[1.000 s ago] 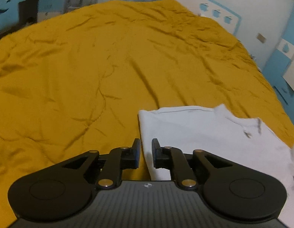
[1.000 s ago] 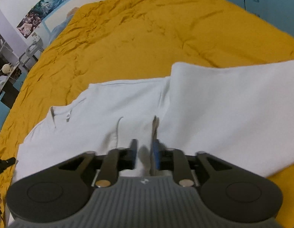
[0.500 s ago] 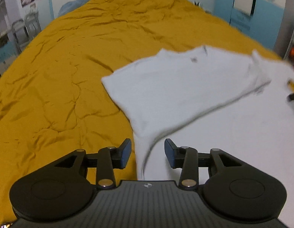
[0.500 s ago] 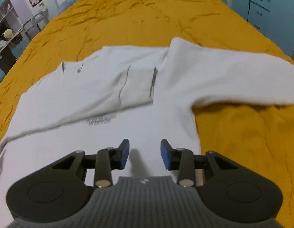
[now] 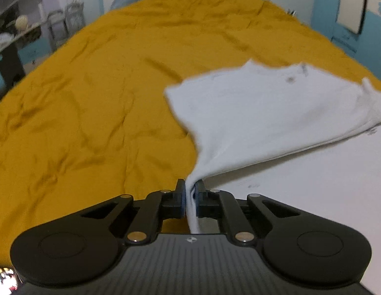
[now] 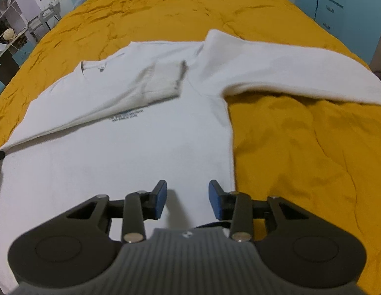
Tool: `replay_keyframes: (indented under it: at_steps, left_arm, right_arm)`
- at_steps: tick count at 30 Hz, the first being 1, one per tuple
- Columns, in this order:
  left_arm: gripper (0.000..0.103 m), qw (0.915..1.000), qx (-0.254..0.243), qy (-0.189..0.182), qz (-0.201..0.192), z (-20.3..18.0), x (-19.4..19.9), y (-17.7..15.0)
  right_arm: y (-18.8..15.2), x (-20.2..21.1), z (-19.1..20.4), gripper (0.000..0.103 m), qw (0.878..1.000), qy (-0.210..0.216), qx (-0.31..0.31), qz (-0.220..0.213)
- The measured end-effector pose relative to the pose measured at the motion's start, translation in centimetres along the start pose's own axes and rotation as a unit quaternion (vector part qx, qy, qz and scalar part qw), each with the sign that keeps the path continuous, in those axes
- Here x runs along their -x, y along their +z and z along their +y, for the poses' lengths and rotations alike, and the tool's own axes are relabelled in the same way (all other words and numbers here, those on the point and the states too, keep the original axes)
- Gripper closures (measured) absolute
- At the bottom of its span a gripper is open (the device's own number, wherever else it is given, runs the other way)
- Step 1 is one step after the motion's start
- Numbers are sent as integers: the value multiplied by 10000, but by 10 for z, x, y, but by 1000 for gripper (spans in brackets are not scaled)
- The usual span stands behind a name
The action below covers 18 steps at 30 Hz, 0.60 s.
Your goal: Fold small clothes
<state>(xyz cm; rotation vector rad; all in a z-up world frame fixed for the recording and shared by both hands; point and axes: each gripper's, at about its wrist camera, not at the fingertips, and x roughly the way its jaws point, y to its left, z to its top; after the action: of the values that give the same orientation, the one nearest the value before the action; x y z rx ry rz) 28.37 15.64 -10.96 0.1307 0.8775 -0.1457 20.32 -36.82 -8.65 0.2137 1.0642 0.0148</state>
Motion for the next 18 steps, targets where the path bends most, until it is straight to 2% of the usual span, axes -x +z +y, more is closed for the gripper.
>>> replay_keyframes:
  at_steps: [2,5,6,8,10,12,15,16,18]
  left_arm:
    - [95,9997,241,-29,92,0,-7,-5]
    - [94,9992,409,1,21,-3,-9,-6]
    - [91,9991,424,-15,19,-3,-8,-6]
    - [80,9987,503,-29,1,0,-2,-5]
    - [75,9982,586,-138,9,5,5,-2]
    - [74,9980,602,-178,-74,8,19,1]
    - [69,9961,775,-251,-337,13,40,8]
    - [68,9951,859,-249,-416,14,44,12]
    - [68,9931,1031,-64,-554,13,50,22]
  right_arm:
    - [-2,-5,-3,69,10000,-15,-30,54]
    - [-1,-1,-4,69,10000,19,-50,20]
    - [0,2,-4,69,10000,41,-30,0]
    - [3,8,-8,69,9999,156,-71,-17]
    - [9,15,-17,69,9988,419,-240,-5]
    - [20,28,-27,69,9986,453,-245,-103]
    - [39,52,-57,68,9982,311,-342,-393]
    - [45,61,-71,60,9970,271,-498,-518]
    - [59,80,-108,54,9917,200,-947,-852]
